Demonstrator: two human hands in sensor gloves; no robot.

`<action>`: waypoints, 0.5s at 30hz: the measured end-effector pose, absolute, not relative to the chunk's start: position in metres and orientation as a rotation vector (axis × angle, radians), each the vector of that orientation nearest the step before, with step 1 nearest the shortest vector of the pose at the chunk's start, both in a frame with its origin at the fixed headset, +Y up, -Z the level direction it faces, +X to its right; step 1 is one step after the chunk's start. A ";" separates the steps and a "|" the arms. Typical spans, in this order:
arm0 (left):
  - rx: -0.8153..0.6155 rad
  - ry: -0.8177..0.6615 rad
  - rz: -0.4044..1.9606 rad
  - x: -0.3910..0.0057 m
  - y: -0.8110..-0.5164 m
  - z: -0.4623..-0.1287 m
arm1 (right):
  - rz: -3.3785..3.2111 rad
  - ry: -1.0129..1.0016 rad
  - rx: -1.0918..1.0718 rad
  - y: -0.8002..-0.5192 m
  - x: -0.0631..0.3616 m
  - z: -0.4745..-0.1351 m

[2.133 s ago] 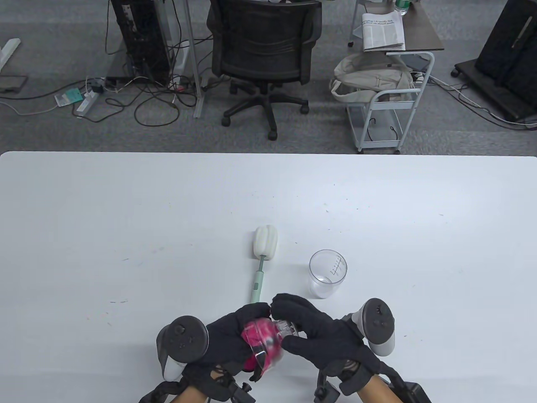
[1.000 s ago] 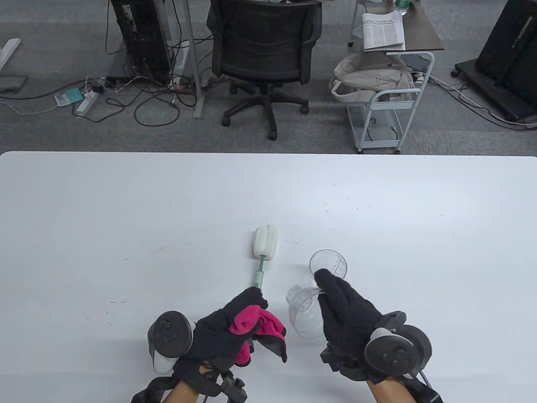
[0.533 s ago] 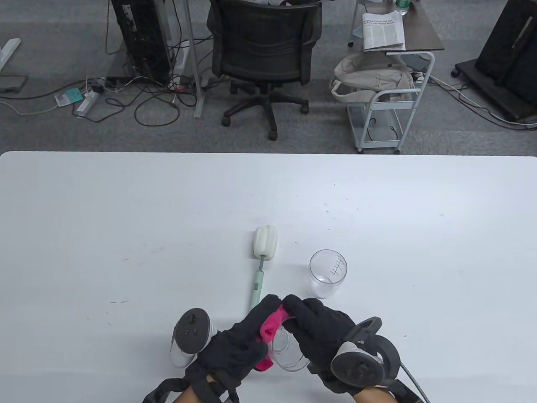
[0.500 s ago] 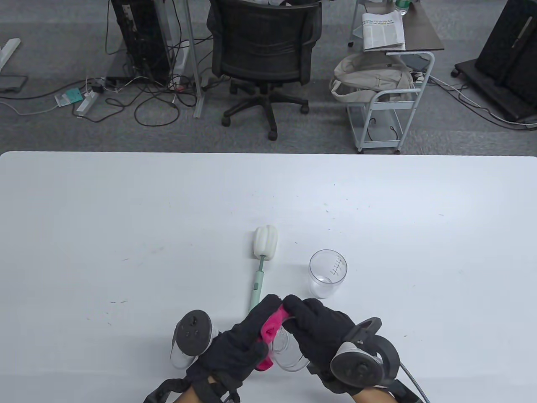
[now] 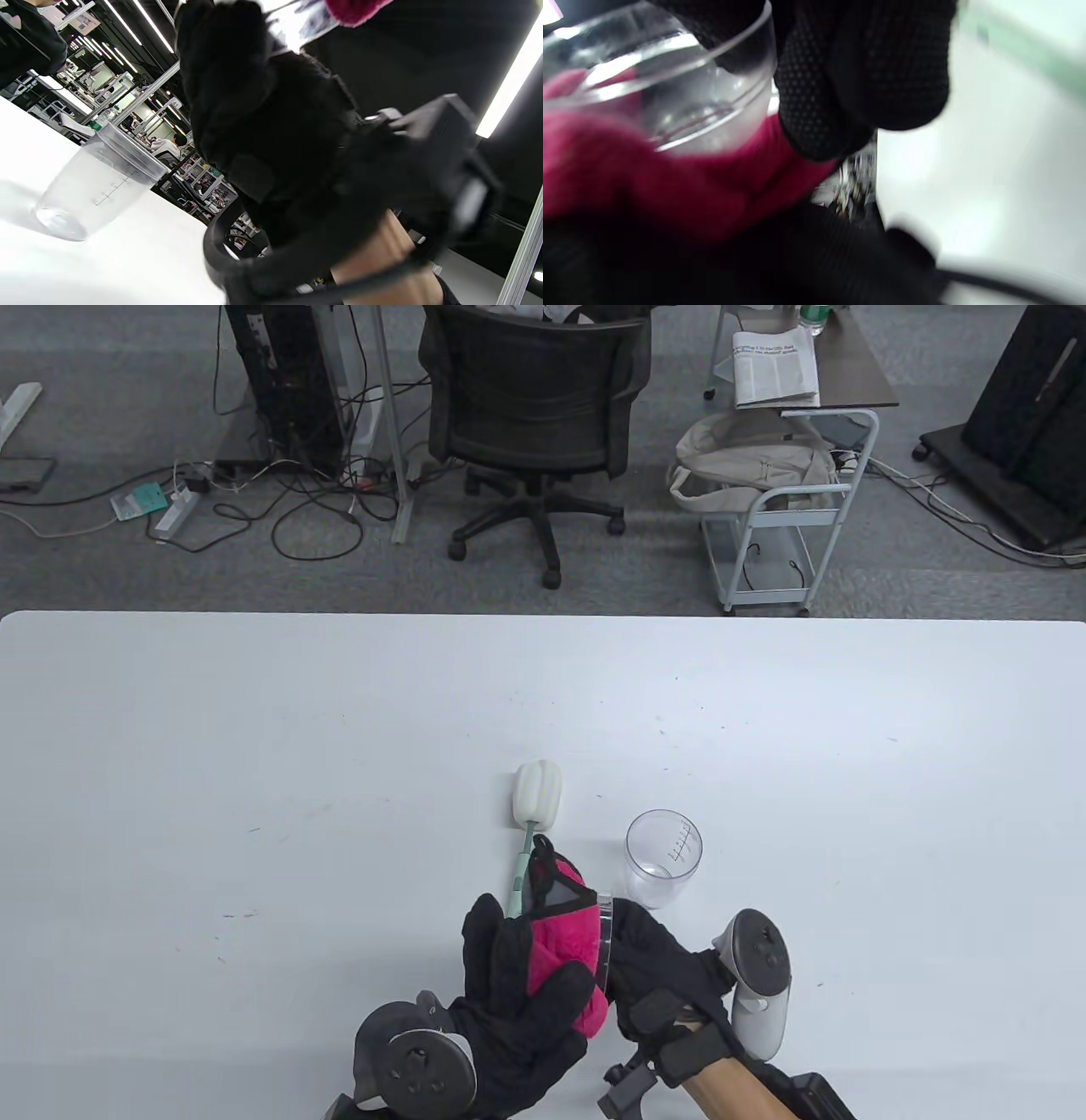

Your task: Brush the shaker cup with the cup brush

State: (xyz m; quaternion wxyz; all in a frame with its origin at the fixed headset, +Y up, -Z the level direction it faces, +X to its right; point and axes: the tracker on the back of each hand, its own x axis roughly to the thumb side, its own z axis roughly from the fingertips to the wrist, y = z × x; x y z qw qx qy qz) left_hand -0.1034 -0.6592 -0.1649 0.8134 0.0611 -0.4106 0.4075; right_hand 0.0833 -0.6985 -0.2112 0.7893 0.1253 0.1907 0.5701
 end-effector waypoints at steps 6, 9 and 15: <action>0.040 -1.005 1.003 -0.101 -0.666 -0.173 | 1.321 0.342 0.369 -0.698 0.074 -0.209; -0.005 -1.050 1.149 -0.104 -0.672 -0.180 | 1.466 0.146 0.420 -0.688 0.081 -0.212; -0.194 -0.930 1.823 -0.108 -0.690 -0.191 | 1.732 -0.167 0.549 -0.674 0.087 -0.211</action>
